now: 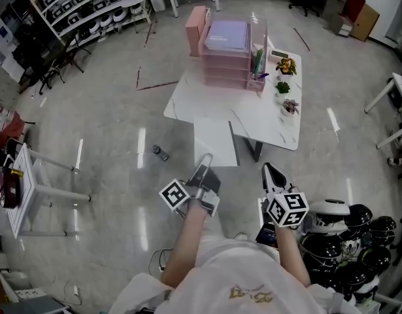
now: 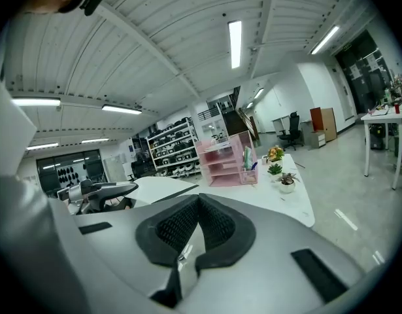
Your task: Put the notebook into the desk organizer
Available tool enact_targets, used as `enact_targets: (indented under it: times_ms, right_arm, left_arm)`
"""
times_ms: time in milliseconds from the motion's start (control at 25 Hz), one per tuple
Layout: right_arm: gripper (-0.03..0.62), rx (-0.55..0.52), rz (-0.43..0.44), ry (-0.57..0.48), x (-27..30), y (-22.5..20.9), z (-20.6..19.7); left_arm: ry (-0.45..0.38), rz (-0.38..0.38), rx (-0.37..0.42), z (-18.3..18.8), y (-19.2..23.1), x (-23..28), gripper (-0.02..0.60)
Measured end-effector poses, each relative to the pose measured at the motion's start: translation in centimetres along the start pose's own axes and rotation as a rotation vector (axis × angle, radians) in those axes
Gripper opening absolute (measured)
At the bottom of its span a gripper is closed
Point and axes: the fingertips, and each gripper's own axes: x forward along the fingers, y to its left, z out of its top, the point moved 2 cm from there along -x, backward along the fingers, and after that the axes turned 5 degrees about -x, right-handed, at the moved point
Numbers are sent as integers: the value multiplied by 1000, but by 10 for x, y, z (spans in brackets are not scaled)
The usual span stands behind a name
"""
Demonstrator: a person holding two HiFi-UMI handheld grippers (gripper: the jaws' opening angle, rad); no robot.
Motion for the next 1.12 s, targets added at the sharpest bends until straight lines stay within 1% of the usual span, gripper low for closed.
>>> enact_targets:
  times_ms: [200, 320, 440, 560, 680, 800, 960, 1120]
  right_arm:
    - [9, 8, -49, 32, 94, 4, 14]
    - [9, 17, -83, 43, 145, 8, 25]
    - [9, 28, -124, 55, 183, 11, 33]
    - [9, 32, -167, 52, 208, 12, 40]
    - [9, 37, -202, 52, 224, 12, 41]
    - [9, 47, -231, 60, 232, 12, 38]
    - [9, 42, -256, 56, 238, 13, 42]
    - [9, 34, -270, 39, 246, 9, 48]
  left_arm:
    - [80, 3, -37, 68, 19, 61, 28]
    - [136, -2, -74, 103, 25, 97, 28]
    - [193, -10, -121, 131, 33, 127, 28]
    - [241, -27, -165, 153, 39, 150, 28]
    - [283, -46, -192, 168, 46, 169, 28]
    - [313, -62, -223, 174, 48, 183, 28]
    - [325, -60, -258, 179, 54, 189, 28]
    - [342, -66, -265, 181, 58, 199, 28]
